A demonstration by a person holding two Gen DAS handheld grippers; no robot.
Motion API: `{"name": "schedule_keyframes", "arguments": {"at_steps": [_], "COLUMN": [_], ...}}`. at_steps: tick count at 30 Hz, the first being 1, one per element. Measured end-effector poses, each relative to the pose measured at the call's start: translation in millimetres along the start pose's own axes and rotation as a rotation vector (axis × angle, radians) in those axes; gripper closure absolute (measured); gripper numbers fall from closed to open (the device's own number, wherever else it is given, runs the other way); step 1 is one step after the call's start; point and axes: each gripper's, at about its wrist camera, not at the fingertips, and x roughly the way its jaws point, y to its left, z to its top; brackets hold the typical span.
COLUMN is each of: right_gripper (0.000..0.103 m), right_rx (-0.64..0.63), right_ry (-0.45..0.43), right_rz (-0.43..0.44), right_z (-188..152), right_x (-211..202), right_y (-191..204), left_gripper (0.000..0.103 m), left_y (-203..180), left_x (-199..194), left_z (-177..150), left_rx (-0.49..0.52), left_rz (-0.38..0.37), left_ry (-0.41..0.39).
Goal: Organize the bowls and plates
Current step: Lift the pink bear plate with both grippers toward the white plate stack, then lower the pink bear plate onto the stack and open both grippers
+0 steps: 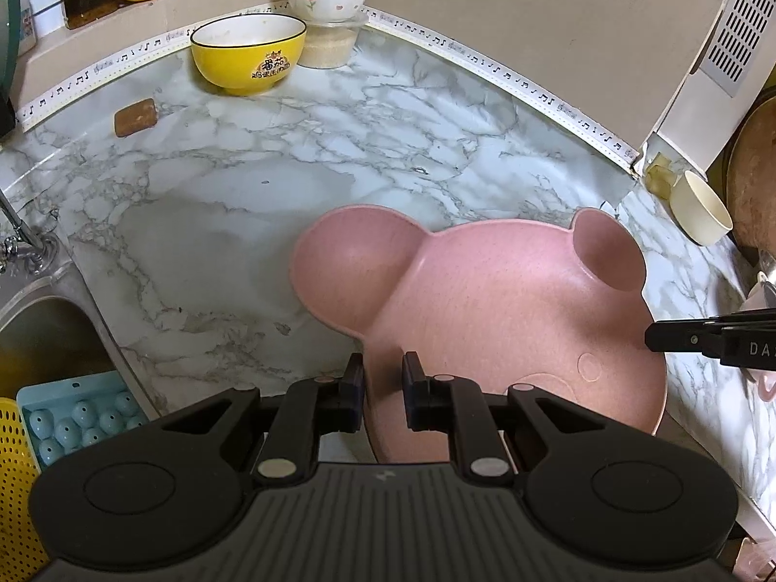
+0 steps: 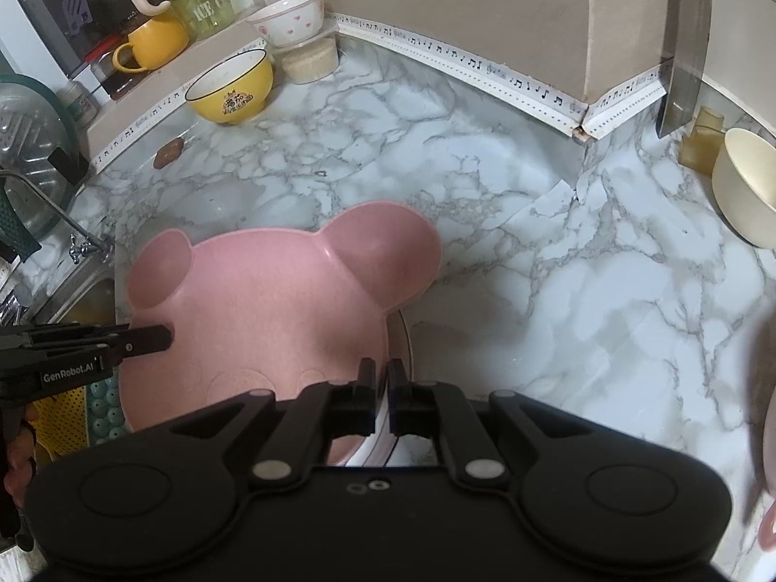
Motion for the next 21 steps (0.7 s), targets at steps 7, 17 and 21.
{"name": "schedule_keyframes", "arguments": {"at_steps": [7, 17, 21], "right_gripper": [0.097, 0.096, 0.091], "right_rx": [-0.001, -0.012, -0.01], "right_ry": [-0.022, -0.012, -0.007], "right_rz": [-0.01, 0.003, 0.011], "right_z": [3.7, -3.2, -6.6], "right_x": [5.3, 3.5, 2.7], "right_y": [-1.0, -1.5, -2.4], "left_gripper": [0.088, 0.088, 0.088], "left_y": [-2.6, -7.0, -9.1], "left_x": [2.2, -3.3, -6.2], "left_z": [2.1, -5.2, -8.3], "left_rx": [0.02, 0.07, 0.085], "left_rz": [0.016, 0.028, 0.028], "left_ry": [0.011, 0.034, 0.045]}}
